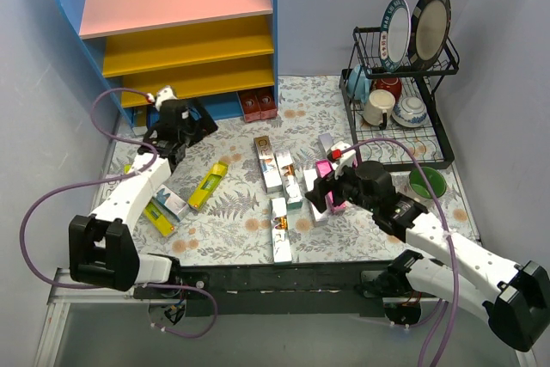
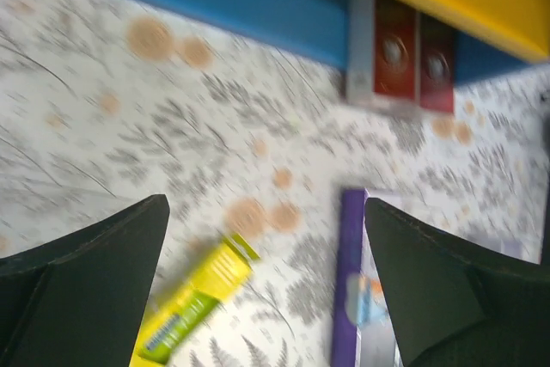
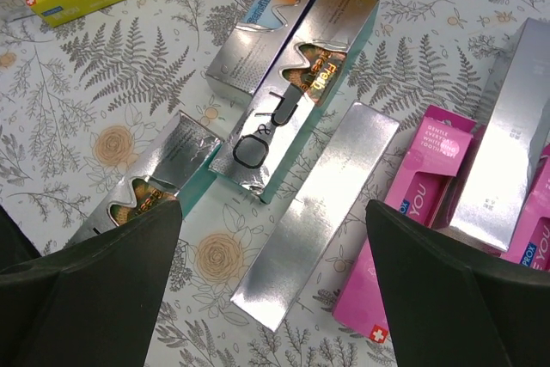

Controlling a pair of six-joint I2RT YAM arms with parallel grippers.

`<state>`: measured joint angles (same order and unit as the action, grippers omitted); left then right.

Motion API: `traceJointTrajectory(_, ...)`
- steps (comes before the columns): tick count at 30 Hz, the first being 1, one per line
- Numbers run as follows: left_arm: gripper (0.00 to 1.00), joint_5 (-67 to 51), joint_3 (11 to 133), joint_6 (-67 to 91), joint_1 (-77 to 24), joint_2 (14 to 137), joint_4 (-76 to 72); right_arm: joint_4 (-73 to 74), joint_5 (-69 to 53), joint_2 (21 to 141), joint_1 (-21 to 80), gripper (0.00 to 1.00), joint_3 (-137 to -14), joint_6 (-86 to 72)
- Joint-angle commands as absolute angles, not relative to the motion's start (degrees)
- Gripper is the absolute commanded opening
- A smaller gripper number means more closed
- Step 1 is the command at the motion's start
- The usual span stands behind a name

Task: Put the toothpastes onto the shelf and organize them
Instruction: Place the toothpaste on the shelf, then adjust the toothpaste at the center of the board.

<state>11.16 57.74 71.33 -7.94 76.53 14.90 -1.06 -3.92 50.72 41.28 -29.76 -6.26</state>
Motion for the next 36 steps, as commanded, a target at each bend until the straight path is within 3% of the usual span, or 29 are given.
traceJointTrajectory(1, 0.98, 13.00, 56.43, 77.42, -16.93, 72.78, 21.27, 1.58, -1.76, 49.13, 41.57, 0.97, -31.99, -7.65)
traceJointTrajectory(10, 0.98, 23.46, 58.27, 84.98, -39.26, 80.66, 21.36, 2.72, -0.27, 47.46, 41.57, 0.97, -31.29, -8.09)
traceJointTrajectory(15, 0.98, 27.06, 61.61, 85.87, -44.37, 87.88, 22.06, 2.81, -0.26, 46.50, 41.49, 0.97, -30.59, -8.09)
traceJointTrajectory(26, 0.81, 29.09, 65.56, 87.36, -45.44, 96.15, 22.85, 2.90, 2.28, 45.00, 41.57, 0.97, -28.65, -7.38)
traceJointTrajectory(36, 0.75, 31.11, 68.73, 85.87, -45.35, 102.39, 21.36, 3.07, 2.20, 45.09, 41.49, 0.96, -28.74, -6.77)
